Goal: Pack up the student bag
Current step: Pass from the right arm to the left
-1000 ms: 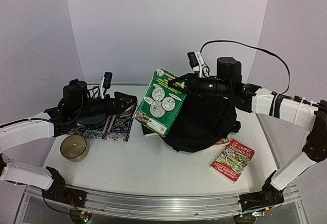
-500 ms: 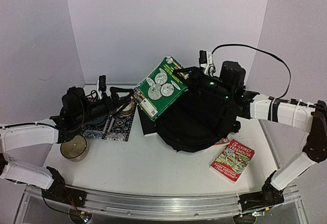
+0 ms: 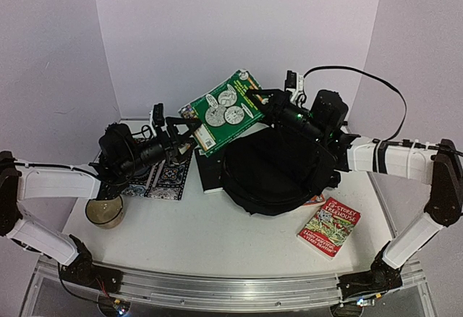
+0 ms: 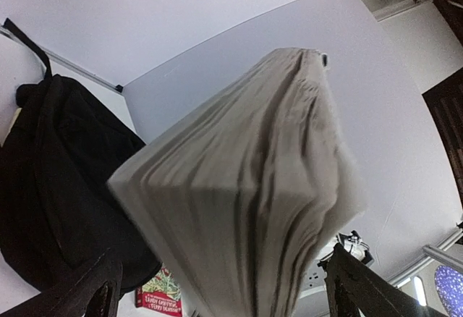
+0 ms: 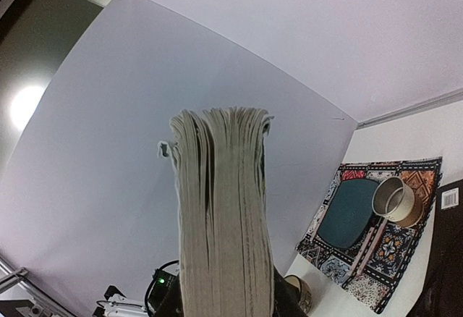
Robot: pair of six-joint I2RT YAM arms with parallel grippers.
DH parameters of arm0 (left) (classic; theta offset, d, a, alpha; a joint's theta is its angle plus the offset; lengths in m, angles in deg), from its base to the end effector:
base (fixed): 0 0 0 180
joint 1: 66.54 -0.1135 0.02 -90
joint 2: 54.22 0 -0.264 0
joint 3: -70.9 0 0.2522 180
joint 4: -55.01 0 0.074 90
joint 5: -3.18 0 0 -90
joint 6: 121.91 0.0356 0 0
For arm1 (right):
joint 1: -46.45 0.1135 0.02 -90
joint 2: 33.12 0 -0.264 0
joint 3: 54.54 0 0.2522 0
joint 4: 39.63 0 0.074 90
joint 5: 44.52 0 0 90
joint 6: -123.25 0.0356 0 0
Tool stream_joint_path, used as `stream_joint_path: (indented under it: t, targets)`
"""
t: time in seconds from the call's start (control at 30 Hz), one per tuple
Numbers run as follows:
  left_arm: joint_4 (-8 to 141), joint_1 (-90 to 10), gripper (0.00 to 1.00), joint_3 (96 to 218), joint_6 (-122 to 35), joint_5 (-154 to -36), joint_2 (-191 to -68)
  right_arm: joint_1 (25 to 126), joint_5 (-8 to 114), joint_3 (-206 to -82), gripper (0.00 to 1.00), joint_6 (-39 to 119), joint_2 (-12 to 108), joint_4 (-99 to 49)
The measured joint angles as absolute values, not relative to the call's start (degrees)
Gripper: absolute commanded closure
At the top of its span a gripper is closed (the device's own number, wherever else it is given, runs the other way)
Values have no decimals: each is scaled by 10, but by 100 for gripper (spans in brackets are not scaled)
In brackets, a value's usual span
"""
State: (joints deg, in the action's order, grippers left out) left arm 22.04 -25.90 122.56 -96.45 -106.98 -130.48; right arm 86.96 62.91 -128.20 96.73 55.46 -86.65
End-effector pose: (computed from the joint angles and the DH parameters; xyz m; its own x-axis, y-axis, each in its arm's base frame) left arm 0.2143 -0.2001 0.2806 -0.7382 -0.4834 -0.4706 0.4738 0.1251 -0.8717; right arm 0.2581 0.2346 0.3699 -0.5468 0.6557 -0.5207 -0.7244 -0.0586 0.6869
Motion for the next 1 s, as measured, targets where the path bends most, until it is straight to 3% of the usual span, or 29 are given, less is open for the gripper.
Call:
stream_joint_path:
  t: [0.1,0.4,0.67,0.7,1.0]
  targets:
    - [188,-259,9,1241,-975,-1078,-1319,870,630,-1272,100,982,559,-883]
    - [129,-259,45,1250,-1011,-1081,-1345,870,628,-1240,100,1003,560,-913]
    - [130,-259,93,1248,-1024,-1080,-1346,870,623,-1221,99,1007,560,-932]
    - [129,-259,99,1245,-1029,-1078,-1346,870,623,-1221,96,1006,560,-932]
    - [120,-264,100,1206,-1040,-1067,-1346,870,625,-1223,44,916,552,-823]
